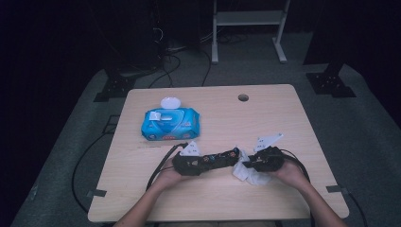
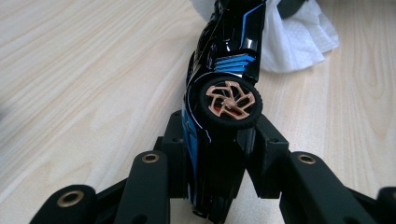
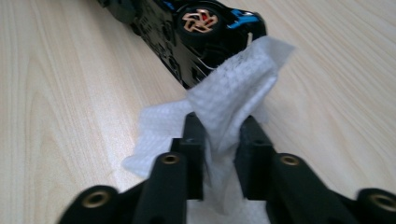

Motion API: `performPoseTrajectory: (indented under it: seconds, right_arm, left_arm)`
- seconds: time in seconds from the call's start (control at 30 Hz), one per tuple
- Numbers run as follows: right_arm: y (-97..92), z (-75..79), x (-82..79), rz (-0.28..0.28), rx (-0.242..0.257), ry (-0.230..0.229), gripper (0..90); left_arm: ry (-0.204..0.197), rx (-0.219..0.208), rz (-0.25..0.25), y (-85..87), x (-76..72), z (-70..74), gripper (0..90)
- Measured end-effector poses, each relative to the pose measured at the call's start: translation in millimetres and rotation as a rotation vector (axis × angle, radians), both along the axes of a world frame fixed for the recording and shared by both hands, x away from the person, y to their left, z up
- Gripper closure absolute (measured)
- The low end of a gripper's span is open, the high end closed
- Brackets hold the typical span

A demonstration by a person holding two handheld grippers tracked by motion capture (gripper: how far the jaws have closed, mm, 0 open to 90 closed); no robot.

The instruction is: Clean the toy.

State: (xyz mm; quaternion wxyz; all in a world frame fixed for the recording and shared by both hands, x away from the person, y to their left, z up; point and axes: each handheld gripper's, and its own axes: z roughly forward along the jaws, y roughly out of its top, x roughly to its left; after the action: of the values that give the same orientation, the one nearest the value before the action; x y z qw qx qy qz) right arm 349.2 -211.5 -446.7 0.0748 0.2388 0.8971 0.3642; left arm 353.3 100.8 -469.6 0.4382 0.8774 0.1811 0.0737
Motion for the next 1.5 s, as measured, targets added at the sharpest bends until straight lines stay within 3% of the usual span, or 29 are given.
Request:
performPoseTrajectory:
  seconds: [0.17, 0.23, 0.3, 0.37, 0.53, 0.67, 0.77, 0.93, 1.03, 1.13, 1.17, 1.2, 1.27, 1.37, 1.5]
  right_arm:
    - [-1.0, 23.7, -1.3, -0.056, 0.121, -0.022, 83.8]
    - [7.0, 34.6, -2.8, -0.062, 0.177, -0.04, 83.9]
    - [21.6, 41.1, -4.3, -0.051, 0.199, -0.073, 83.9]
    - [40.2, 43.2, -4.6, -0.034, 0.188, -0.096, 83.7]
    - [82.8, 35.3, -1.5, 0.005, 0.169, -0.096, 83.8]
    - [102.9, 27.0, -3.7, 0.037, 0.131, -0.107, 83.9]
    - [98.5, 25.8, -2.6, 0.036, 0.13, -0.125, 83.8]
    - [77.0, 23.4, -0.3, -0.046, 0.086, -0.173, 83.9]
    - [72.2, 23.0, 1.9, -0.083, 0.102, -0.163, 84.2]
    - [85.7, 22.4, -0.3, -0.054, 0.125, -0.147, 84.3]
    - [91.8, 22.9, -2.3, -0.06, 0.117, -0.174, 84.2]
    - [96.2, 24.0, -2.6, -0.038, 0.128, -0.169, 84.1]
    - [102.7, 25.1, -2.5, -0.003, 0.173, -0.125, 84.1]
    - [106.2, 25.4, -4.9, 0.0, 0.117, -0.17, 84.0]
    - [85.0, 22.8, 1.6, -0.083, 0.057, -0.225, 84.0]
  left_arm:
    - [-0.037, 0.012, 0.009, -2.9, -2.2, -0.1, 64.1]
    - [-0.039, 0.008, 0.021, -4.0, -2.3, -0.6, 64.1]
    - [-0.039, 0.006, 0.026, -4.7, -2.1, -0.8, 64.0]
    - [-0.038, 0.002, 0.025, -4.6, -2.3, -1.0, 64.0]
    - [-0.036, -0.008, 0.02, -3.9, -2.9, -1.8, 64.0]
    - [-0.043, -0.008, 0.019, -3.7, -3.3, -2.0, 64.1]
    - [-0.038, -0.018, 0.017, -2.8, -3.3, -1.8, 64.5]
    - [-0.041, -0.033, 0.022, 0.2, -3.2, -0.1, 66.7]
    - [-0.043, -0.038, 0.024, -0.4, -3.0, -0.3, 67.9]
    - [-0.037, -0.04, 0.029, -0.2, -2.3, -0.6, 67.9]
    - [-0.021, -0.05, 0.03, 0.8, -1.4, -0.8, 67.8]
    - [-0.002, -0.058, 0.032, 1.2, -0.7, -0.6, 67.8]
    - [-0.012, -0.049, 0.03, 0.6, -1.2, -0.1, 67.8]
    - [-0.023, -0.045, 0.029, 0.2, -2.4, 0.1, 67.9]
    - [-0.037, -0.046, 0.024, 1.7, -2.1, 0.7, 68.7]
